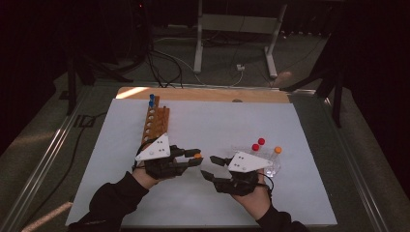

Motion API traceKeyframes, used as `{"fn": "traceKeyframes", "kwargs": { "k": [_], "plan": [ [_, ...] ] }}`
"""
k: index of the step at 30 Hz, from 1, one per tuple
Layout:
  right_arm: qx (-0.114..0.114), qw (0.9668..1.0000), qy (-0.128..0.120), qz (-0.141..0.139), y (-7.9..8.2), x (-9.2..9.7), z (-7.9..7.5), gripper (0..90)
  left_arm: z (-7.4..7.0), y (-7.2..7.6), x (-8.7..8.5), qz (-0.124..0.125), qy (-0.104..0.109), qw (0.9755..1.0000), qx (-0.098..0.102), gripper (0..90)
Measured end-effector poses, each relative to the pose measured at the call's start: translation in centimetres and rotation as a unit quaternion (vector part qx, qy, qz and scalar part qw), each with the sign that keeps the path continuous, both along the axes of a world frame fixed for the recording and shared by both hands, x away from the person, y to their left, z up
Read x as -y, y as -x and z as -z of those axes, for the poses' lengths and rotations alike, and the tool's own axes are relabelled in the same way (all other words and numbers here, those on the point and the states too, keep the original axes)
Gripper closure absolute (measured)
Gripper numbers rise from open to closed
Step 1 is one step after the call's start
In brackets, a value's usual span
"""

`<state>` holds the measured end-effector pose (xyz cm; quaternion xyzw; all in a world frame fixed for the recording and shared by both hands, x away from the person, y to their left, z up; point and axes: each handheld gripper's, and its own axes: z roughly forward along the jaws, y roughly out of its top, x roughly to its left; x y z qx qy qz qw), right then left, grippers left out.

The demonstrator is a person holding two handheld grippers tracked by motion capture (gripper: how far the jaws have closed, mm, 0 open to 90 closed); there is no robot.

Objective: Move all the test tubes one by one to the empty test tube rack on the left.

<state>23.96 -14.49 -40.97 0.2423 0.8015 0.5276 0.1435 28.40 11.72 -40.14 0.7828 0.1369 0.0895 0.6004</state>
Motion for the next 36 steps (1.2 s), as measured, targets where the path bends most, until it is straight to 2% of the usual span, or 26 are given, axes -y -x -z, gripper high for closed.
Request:
{"fn": "traceKeyframes", "kwargs": {
  "k": [2, 4, 6, 8, 11, 13, 16, 23, 32, 36],
  "plan": [
    [0.004, 1.0, -0.004, 0.006, 0.1, 0.2, 0.0, 35.1, -0.5, -0.4, -0.6, -0.01, -0.001, 0.9999, 0.003, 71.6],
    [-0.006, 0.9999, 0.0, 0.015, 0.2, 0.3, 0.0, 24.7, -1.1, -0.8, -1.2, -0.022, -0.002, 0.9997, 0.007, 71.6],
    [-0.018, 0.9997, -0.004, 0.015, 0.1, 0.5, 0.0, 23.3, -1.7, -1.2, -1.8, -0.034, -0.003, 0.9994, 0.012, 71.6],
    [-0.017, 0.9996, -0.009, 0.021, 0.3, 0.7, 0.1, 15.9, -2.4, -1.6, -2.4, -0.043, -0.001, 0.999, 0.016, 71.7],
    [-0.01, 0.9996, -0.019, 0.016, 0.5, 1.1, 0.0, 8.3, -3.3, -2.3, -3.4, -0.065, -0.008, 0.9976, 0.022, 71.7],
    [-0.003, 0.9998, -0.016, 0.009, 0.6, 1.2, -0.2, 2.4, -3.7, -2.8, -4.0, -0.075, -0.009, 0.9969, 0.023, 71.7],
    [0.003, 0.9997, -0.021, 0.008, 0.8, 1.2, -0.5, 0.0, -4.1, -3.6, -4.9, -0.094, -0.015, 0.9951, 0.027, 71.7],
    [0.007, 0.9996, -0.028, 0.005, 1.0, 1.3, -0.7, 0.0, -4.2, -5.7, -6.9, -0.138, -0.013, 0.9901, 0.02, 71.6],
    [0.009, 0.9995, -0.029, 0.01, 1.0, 1.4, -0.7, 0.0, -3.8, -8.5, -8.9, -0.193, -0.025, 0.9807, 0.016, 71.7],
    [0.007, 0.9995, -0.029, 0.012, 0.9, 1.4, -0.6, 0.0, -3.7, -9.7, -9.4, -0.209, -0.027, 0.9774, 0.012, 71.7]
  ]
}}
